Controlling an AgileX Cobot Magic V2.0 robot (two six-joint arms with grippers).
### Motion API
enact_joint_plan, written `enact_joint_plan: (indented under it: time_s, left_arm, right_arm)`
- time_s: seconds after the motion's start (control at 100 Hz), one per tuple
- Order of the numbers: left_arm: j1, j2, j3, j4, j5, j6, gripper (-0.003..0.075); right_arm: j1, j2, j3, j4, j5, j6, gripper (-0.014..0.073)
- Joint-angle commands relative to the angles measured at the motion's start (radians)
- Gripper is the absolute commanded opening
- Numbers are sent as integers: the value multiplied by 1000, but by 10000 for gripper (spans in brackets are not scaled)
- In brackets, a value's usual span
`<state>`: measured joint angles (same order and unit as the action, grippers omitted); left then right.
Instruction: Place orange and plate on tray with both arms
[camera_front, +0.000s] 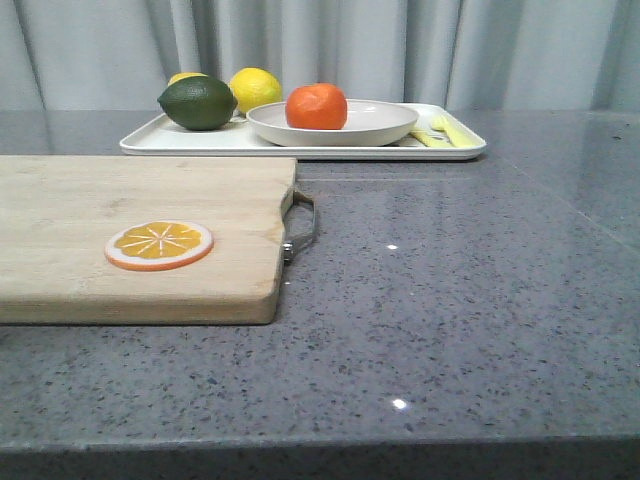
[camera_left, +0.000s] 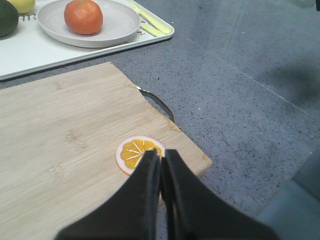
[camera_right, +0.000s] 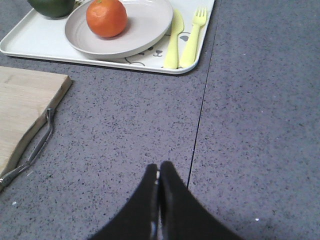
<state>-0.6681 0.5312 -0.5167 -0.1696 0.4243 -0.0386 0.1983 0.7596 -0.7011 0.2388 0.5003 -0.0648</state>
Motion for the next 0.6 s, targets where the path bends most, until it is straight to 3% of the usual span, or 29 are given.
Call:
enact_joint_plan:
  time_s: [0.0, 0.32, 0.59]
  left_arm:
    - [4, -53, 10, -11, -87, -8, -19]
    - [4, -217, 105, -11, -88, -8, -19]
    - [4, -229, 111, -11, -88, -8, -19]
  right_arm:
    - [1, -82, 47, 4, -121, -13, -71]
    - [1, -327, 244, 4, -160, -13, -71]
    - [1, -400, 281, 4, -145, -13, -71]
